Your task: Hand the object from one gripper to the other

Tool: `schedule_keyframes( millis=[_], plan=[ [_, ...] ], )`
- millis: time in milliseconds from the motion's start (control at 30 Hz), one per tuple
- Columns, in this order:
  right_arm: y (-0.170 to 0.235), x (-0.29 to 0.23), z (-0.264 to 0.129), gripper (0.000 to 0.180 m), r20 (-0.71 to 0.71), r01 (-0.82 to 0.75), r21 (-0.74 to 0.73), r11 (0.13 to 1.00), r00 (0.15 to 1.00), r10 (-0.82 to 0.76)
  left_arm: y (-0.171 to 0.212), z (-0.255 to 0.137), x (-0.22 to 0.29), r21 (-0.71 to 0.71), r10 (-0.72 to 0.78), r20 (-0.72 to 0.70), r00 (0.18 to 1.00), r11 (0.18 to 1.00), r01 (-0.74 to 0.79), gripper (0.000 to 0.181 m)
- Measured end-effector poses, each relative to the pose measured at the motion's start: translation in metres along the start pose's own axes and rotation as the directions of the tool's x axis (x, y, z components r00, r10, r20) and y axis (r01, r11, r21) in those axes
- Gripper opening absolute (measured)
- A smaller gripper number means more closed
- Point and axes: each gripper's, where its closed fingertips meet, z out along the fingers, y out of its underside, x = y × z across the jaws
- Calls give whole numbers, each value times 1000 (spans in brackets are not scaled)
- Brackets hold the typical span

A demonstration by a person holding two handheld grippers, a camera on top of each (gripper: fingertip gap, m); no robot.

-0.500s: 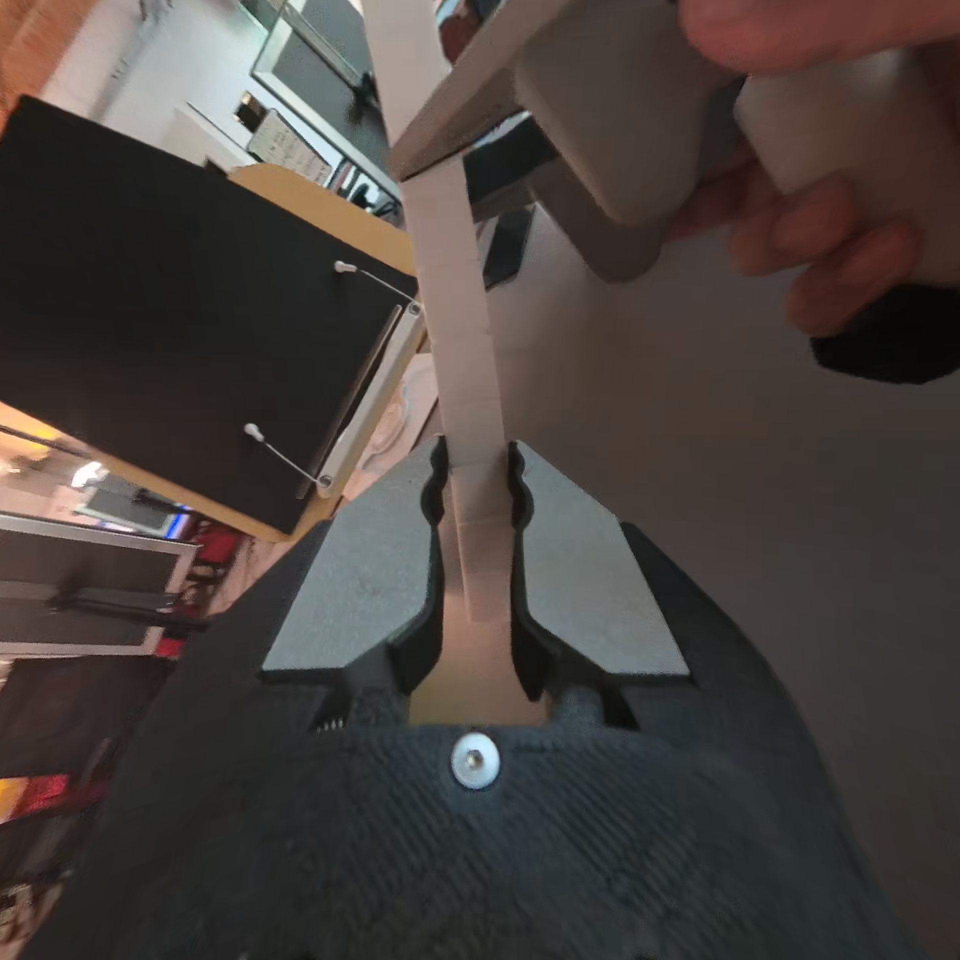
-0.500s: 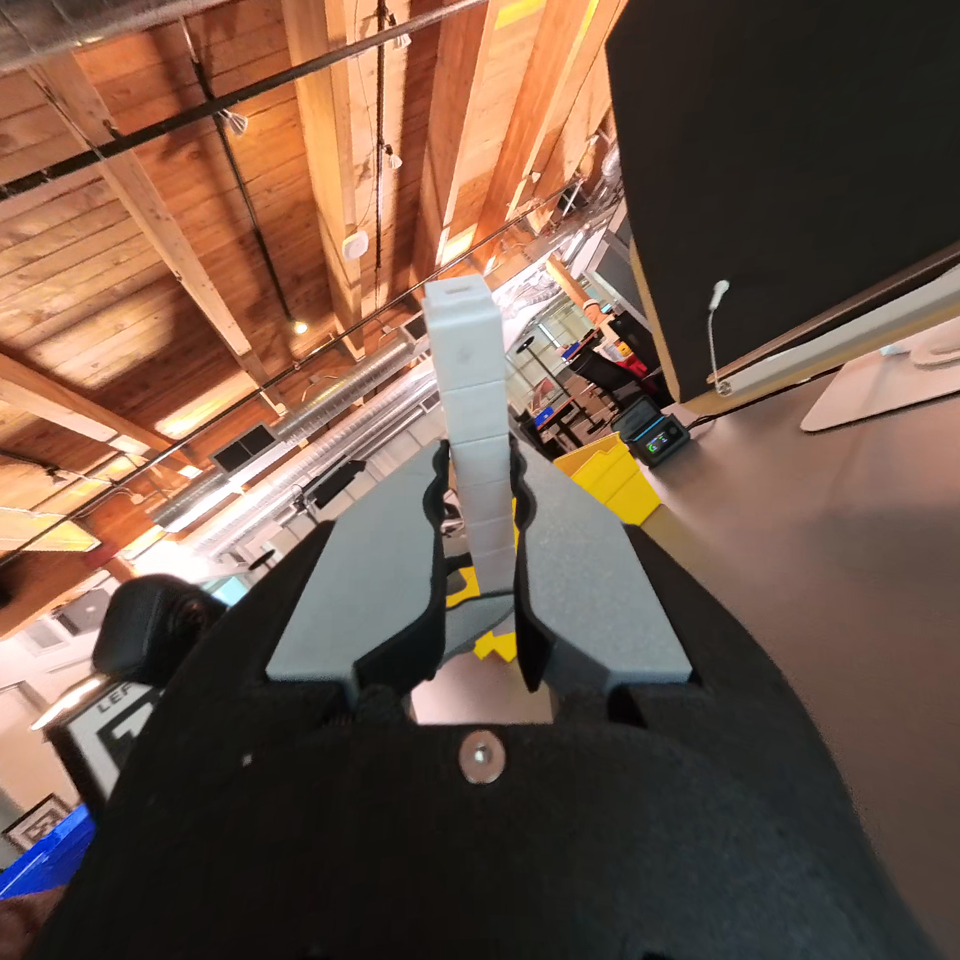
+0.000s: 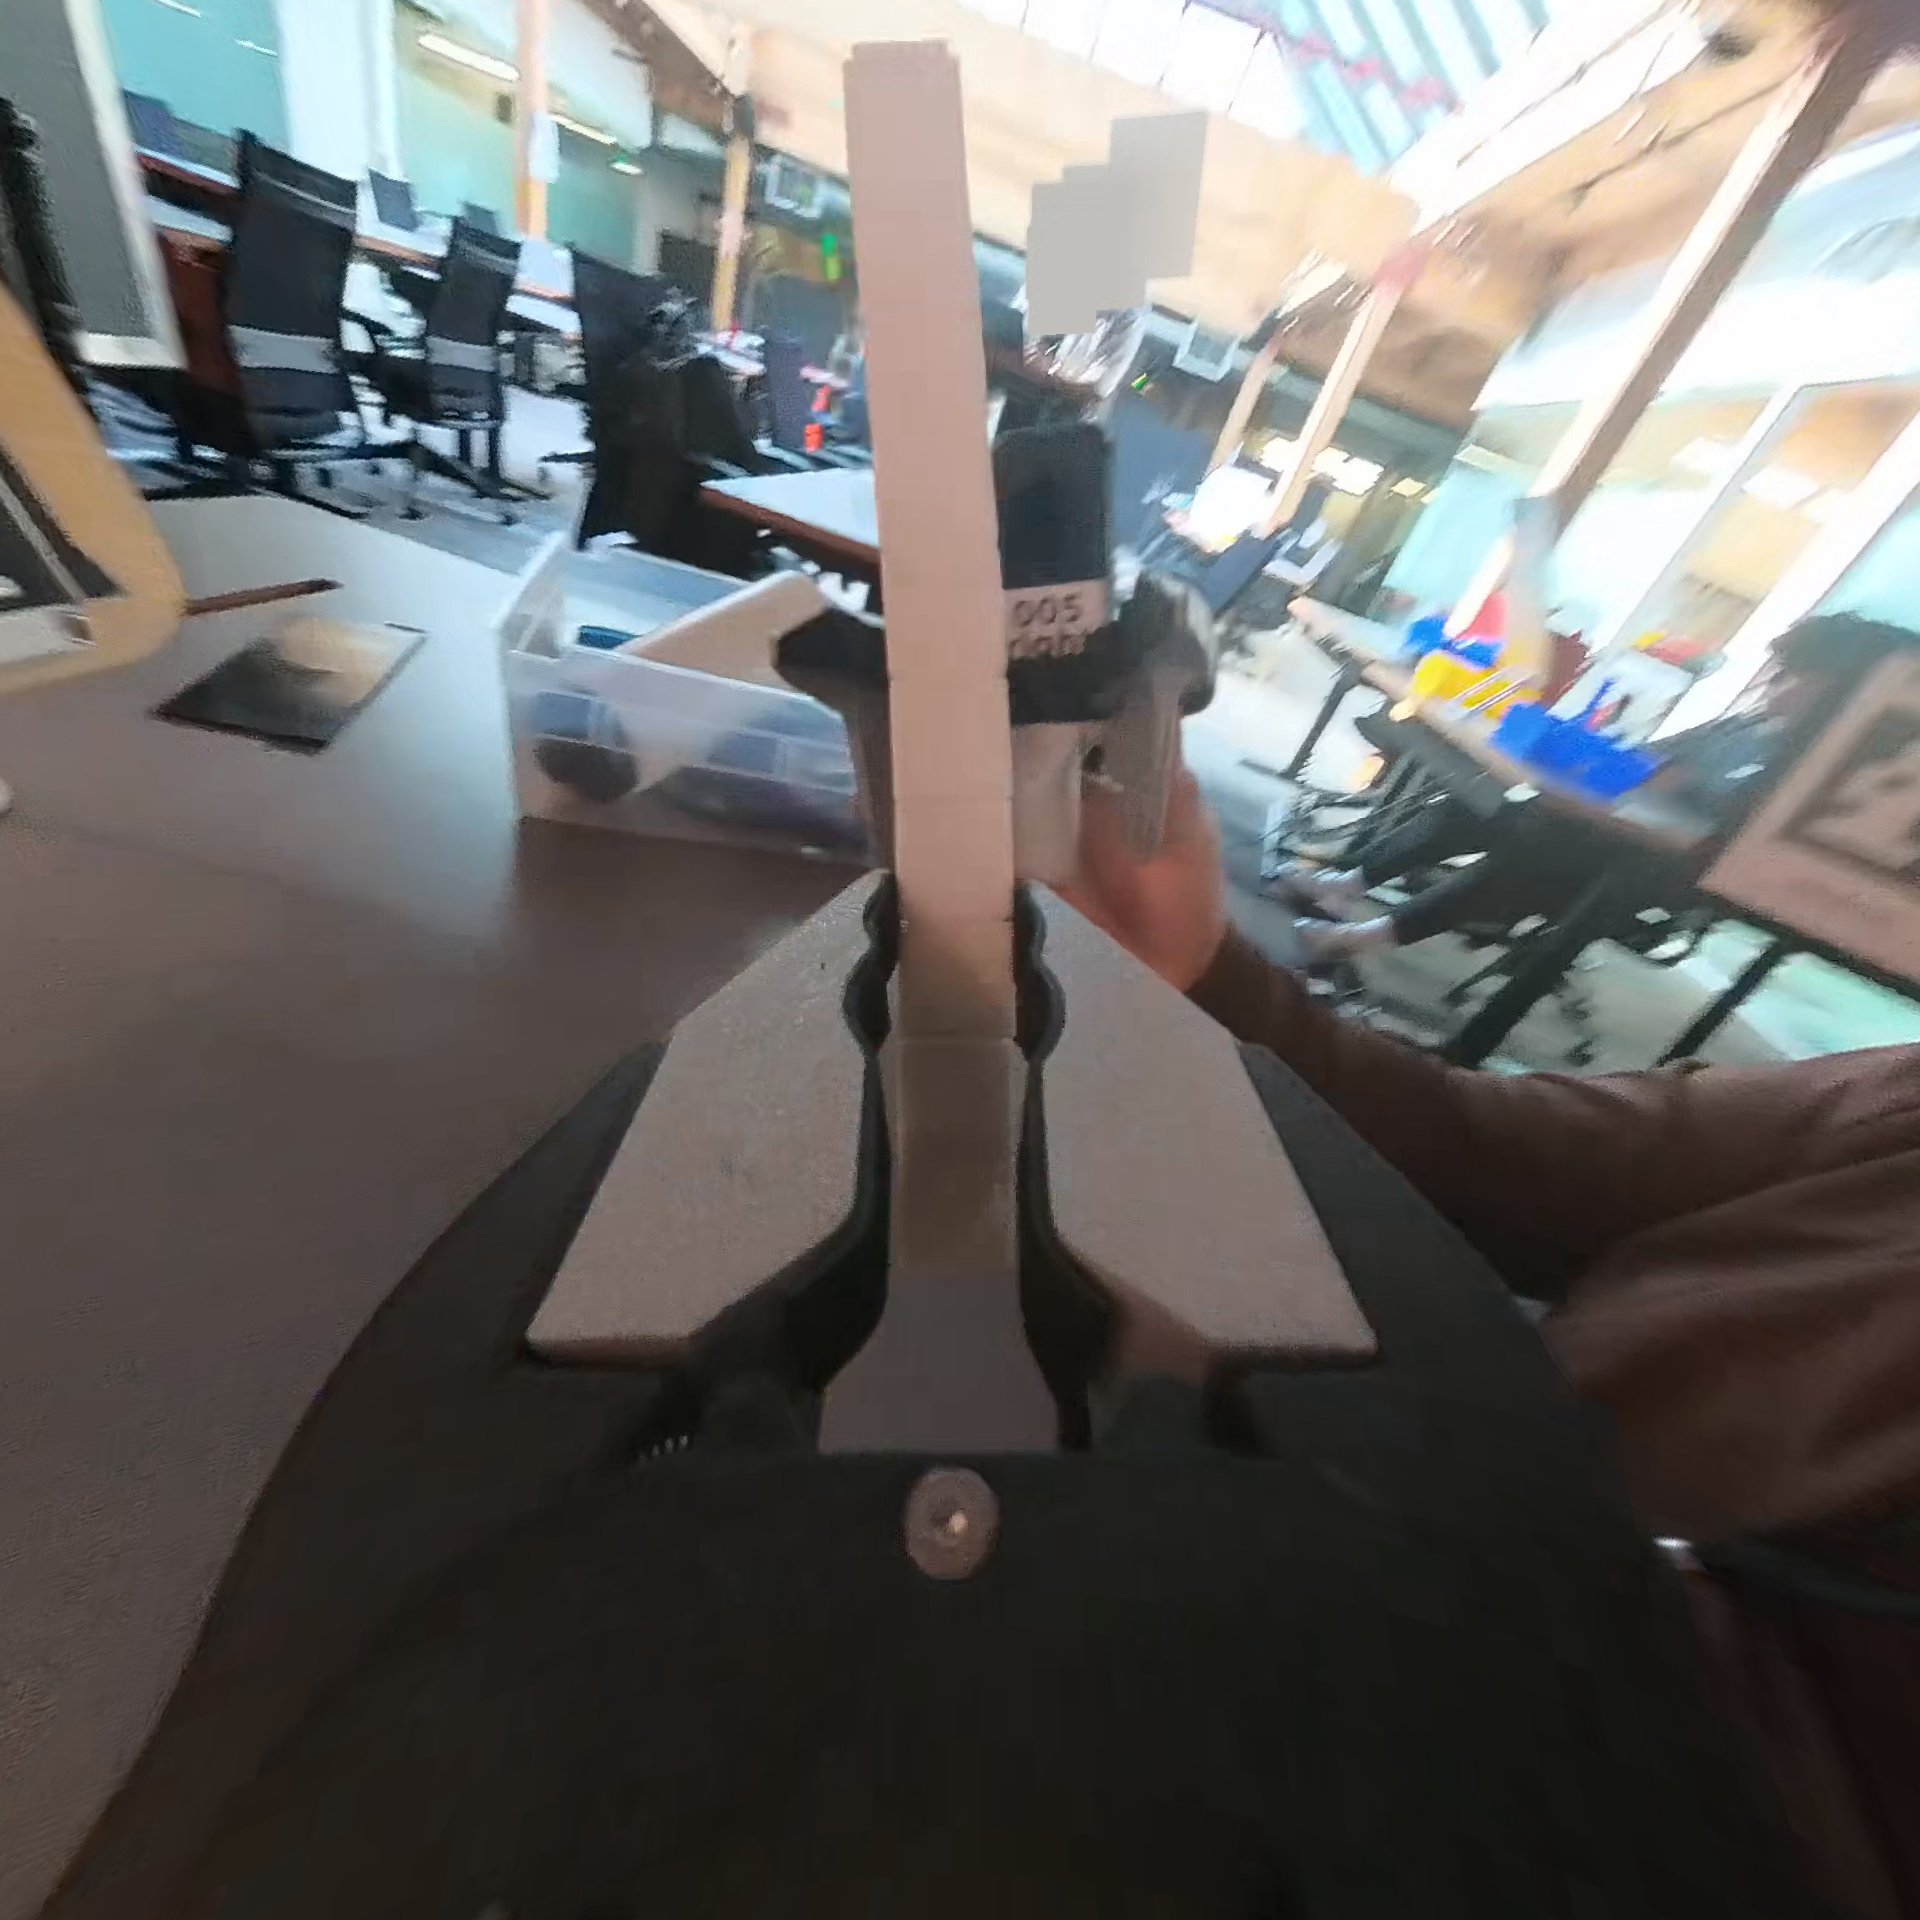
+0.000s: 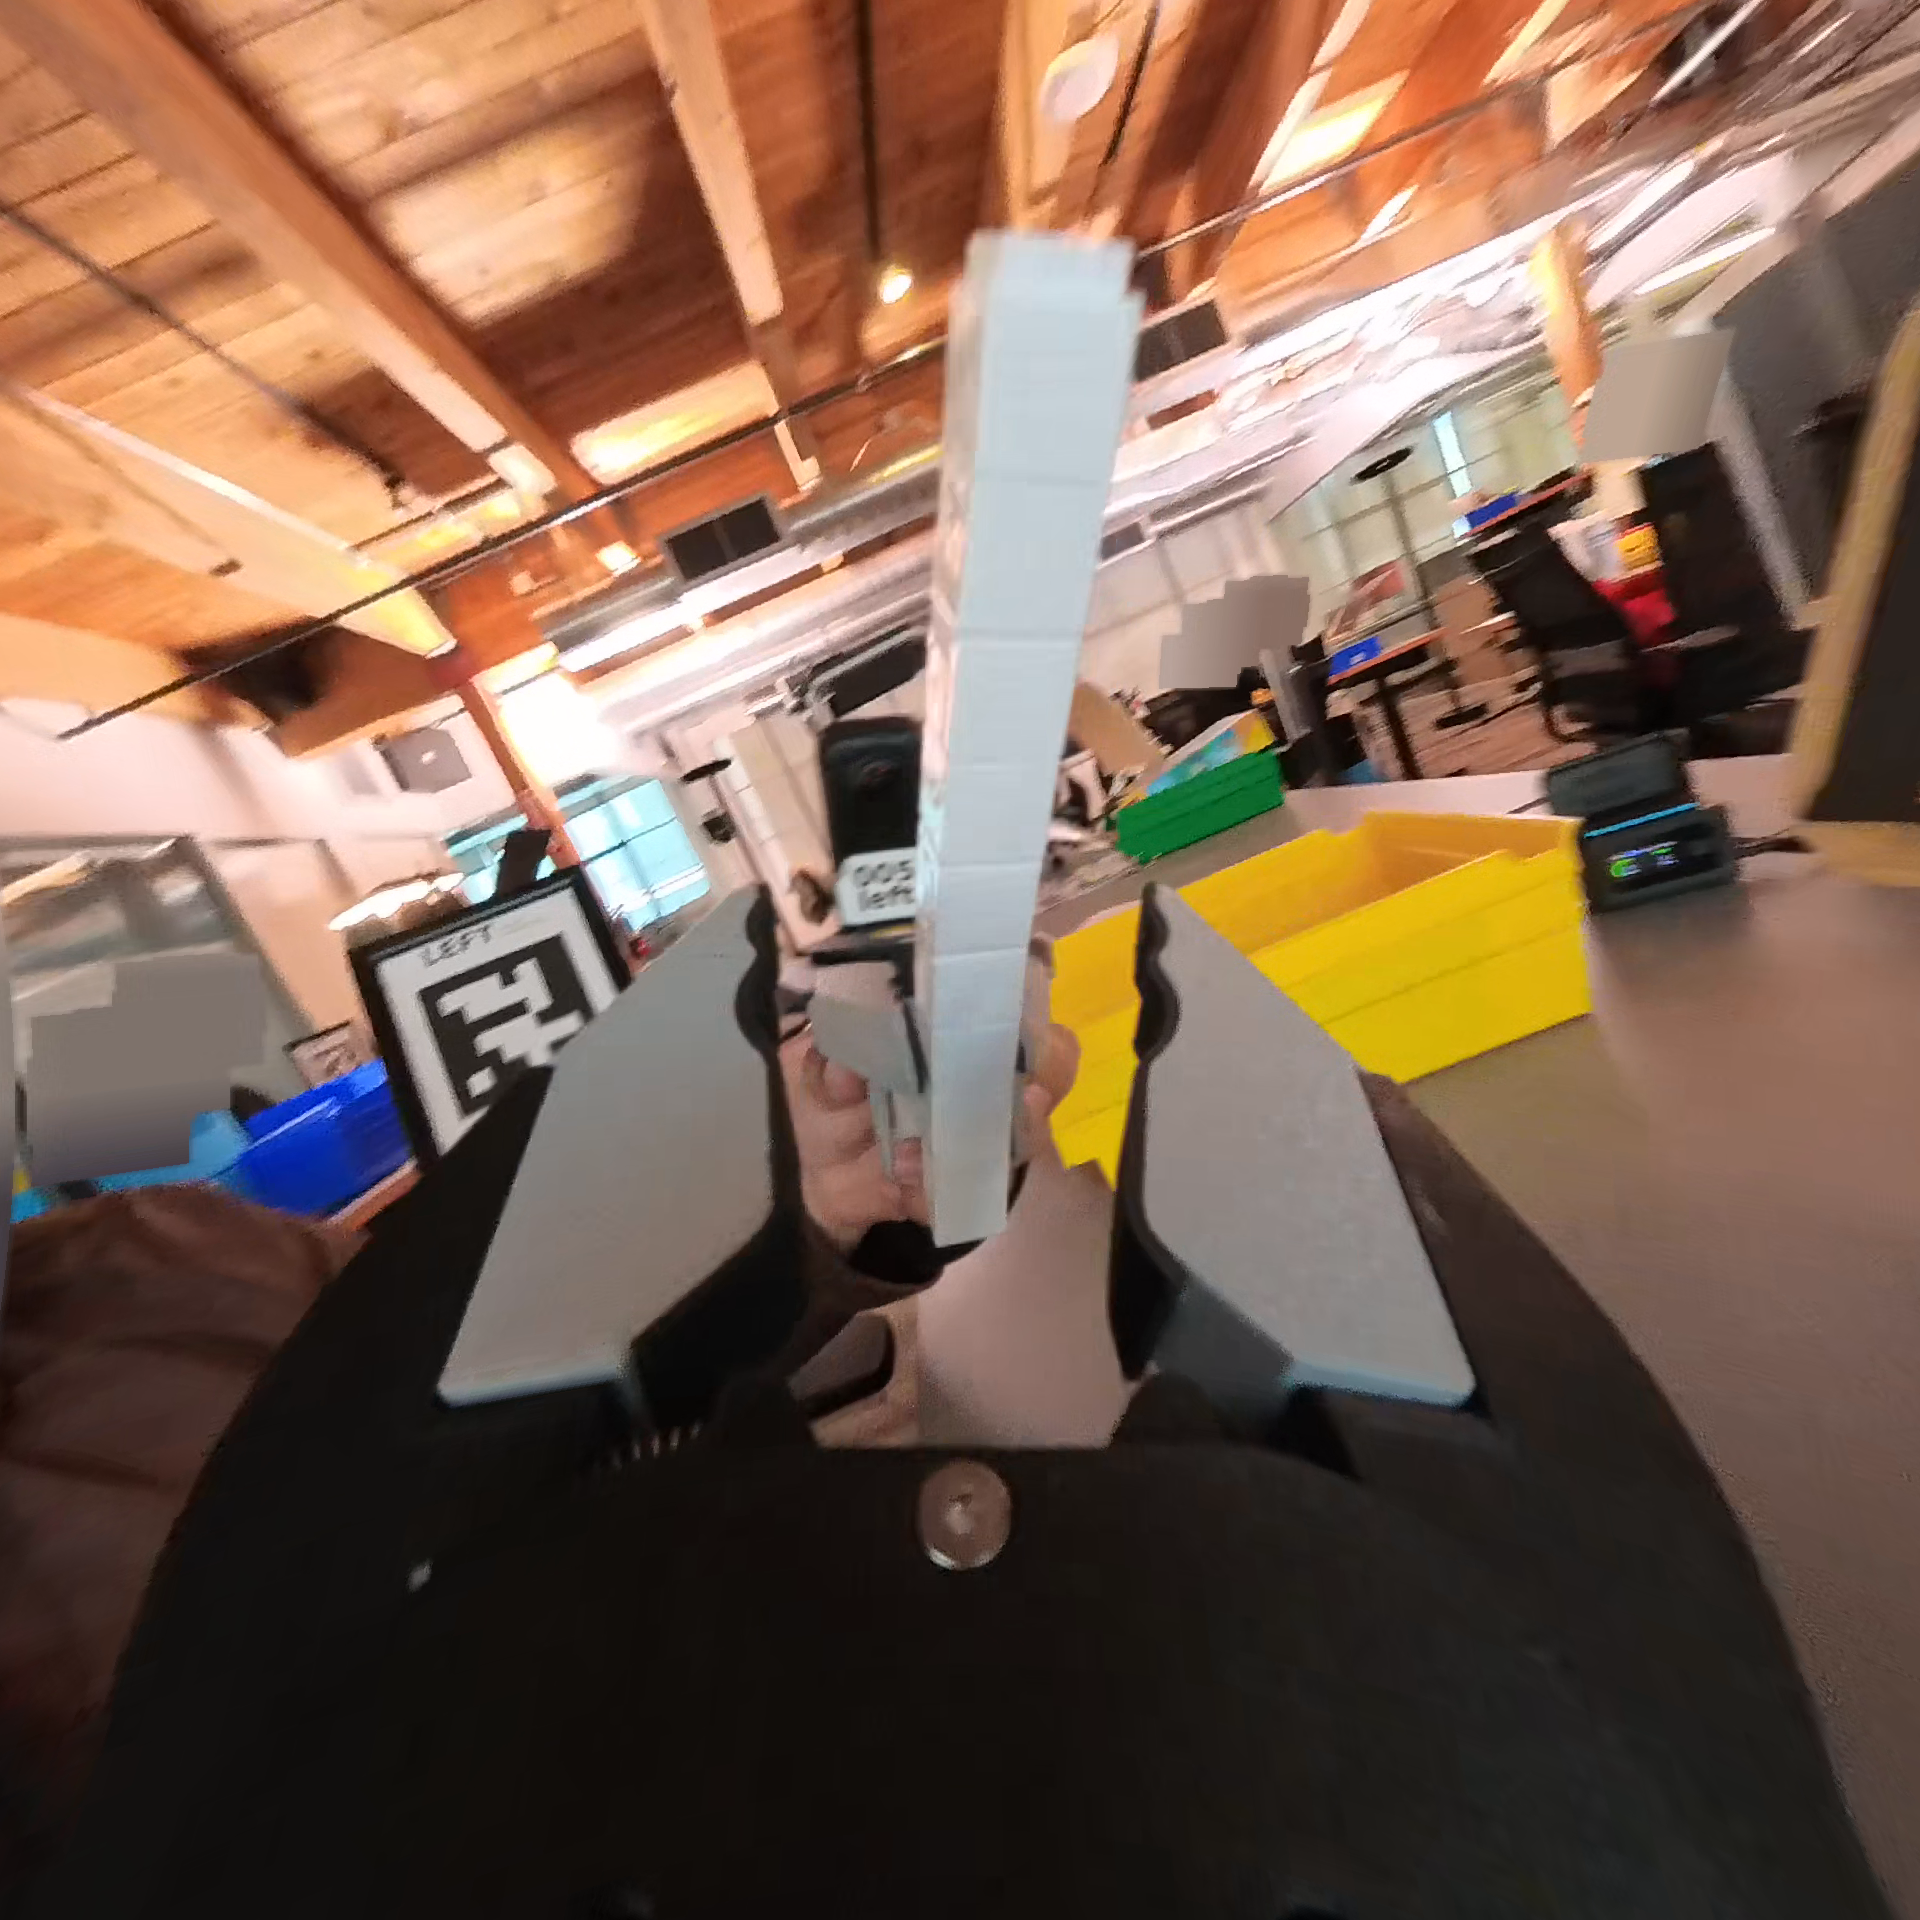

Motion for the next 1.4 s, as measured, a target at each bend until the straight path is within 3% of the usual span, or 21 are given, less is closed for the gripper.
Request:
schedule_keyframes(
  millis=[133, 167, 200, 367, 500, 833, 1000, 1033, 1100, 1200, 1400],
  plan=[
    [15, -6, 10, 51, 25, 10, -56, 998, 1000, -9, 9, 3, 10, -16, -74, -96, 993, 997, 73, 18],
    [19, -6, 11, 30, 27, 21, -71, 997, 999, -19, 12, 4, 11, -22, -89, -109, 990, 996, 87, 18],
    [22, -5, 10, 20, 16, 36, -88, 995, 999, -35, 14, 5, 12, -27, -107, -116, 987, 994, 105, 18],
    [25, 8, 6, 19, -104, 174, -184, 967, 975, -195, 23, 3, -8, -62, -72, -5, 997, 995, 72, 29],
    [30, 28, -1, 19, -243, 345, -344, 873, 866, -438, 21, -2, -14, -84, -38, 51, 998, 996, 42, 49],
    [65, 20, -3, 19, -79, 490, -582, 649, 760, -645, -3, -1, 3, -116, 79, 34, 996, 990, -74, 71],
    [83, 13, -1, 19, 1, 476, -613, 631, 799, -601, 8, 9, 13, -186, 126, -13, 992, 974, -126, 68],
    [86, 12, -1, 19, 8, 476, -616, 628, 801, -599, 10, 11, 13, -191, 137, -11, 990, 972, -137, 60],
    [89, 14, 1, 20, 6, 471, -620, 627, 802, -597, 13, 13, 10, -213, 189, 3, 982, 960, -184, 25],
    [87, 16, 0, 21, -12, 446, -601, 663, 825, -565, 12, 13, 7, -243, 260, 24, 965, 938, -247, 24],
    [71, 21, -17, 53, -59, 325, -565, 759, 901, -430, -19, 5, 7, -202, 445, 88, 891, 884, -422, 23]
  ],
)
